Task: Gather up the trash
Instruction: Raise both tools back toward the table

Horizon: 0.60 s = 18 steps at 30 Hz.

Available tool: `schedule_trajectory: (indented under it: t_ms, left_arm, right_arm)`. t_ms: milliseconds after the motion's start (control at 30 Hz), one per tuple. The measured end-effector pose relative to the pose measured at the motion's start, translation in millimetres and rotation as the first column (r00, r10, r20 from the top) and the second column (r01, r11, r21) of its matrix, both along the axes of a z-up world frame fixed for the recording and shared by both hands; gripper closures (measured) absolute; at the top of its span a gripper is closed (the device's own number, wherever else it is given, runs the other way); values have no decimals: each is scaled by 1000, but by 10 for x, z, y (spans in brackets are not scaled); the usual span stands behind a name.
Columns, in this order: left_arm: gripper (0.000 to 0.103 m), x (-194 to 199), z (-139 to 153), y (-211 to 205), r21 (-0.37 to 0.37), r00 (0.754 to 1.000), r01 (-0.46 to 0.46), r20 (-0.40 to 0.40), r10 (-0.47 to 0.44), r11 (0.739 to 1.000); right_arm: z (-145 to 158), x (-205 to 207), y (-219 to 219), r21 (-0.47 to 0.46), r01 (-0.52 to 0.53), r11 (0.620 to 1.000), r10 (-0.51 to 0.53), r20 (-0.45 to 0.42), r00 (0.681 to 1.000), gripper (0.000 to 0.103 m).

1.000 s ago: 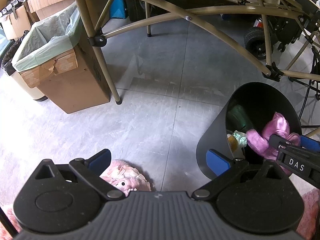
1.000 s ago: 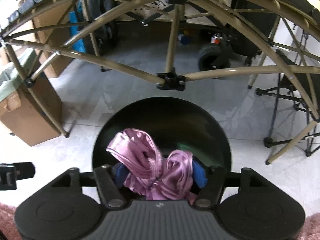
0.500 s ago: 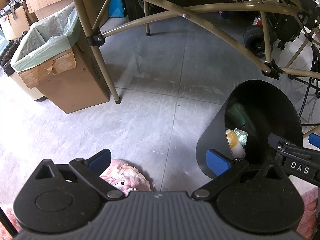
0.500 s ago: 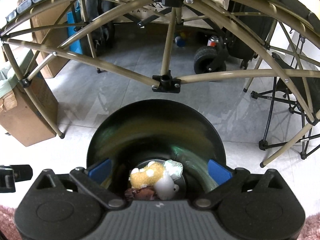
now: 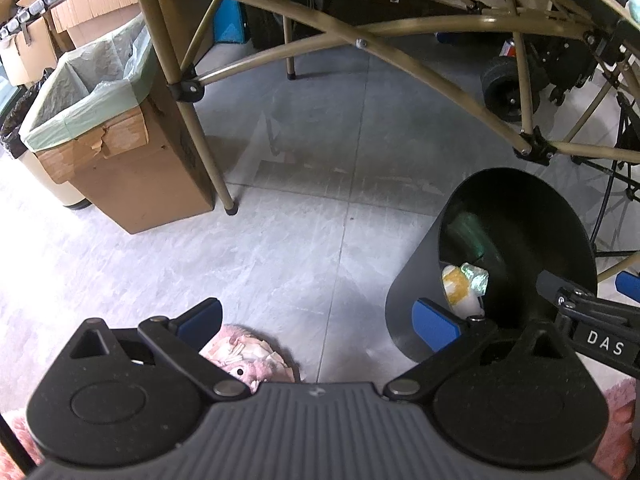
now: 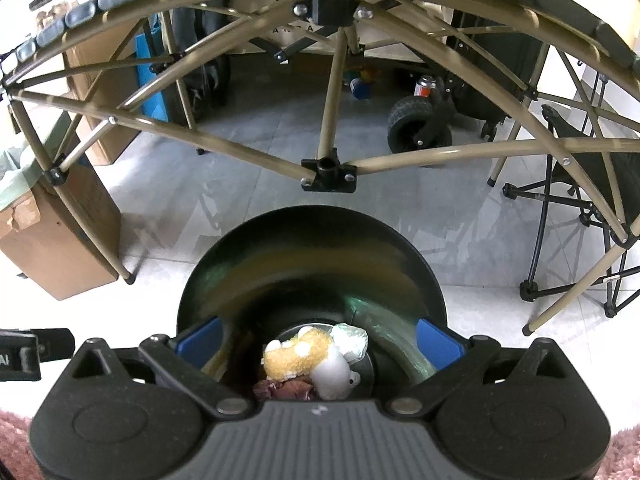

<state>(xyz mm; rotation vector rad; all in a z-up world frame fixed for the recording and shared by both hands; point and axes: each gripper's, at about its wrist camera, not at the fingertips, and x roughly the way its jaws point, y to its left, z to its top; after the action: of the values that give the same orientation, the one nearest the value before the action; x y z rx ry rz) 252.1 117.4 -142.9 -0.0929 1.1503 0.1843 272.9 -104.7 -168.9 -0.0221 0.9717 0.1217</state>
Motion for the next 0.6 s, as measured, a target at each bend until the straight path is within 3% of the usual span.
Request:
schedule_trajectory:
  t_ms: [333, 600]
  left_arm:
    - [0, -48, 246, -160, 1, 994, 28, 104, -28, 1000]
    - [0, -125, 585, -287, -3, 976, 52, 213, -50, 999]
  right_arm:
    - [265, -142, -175, 31, 4, 1000, -7, 102, 995, 0]
    - [710, -317, -390, 68, 10, 998, -28, 274, 961, 0]
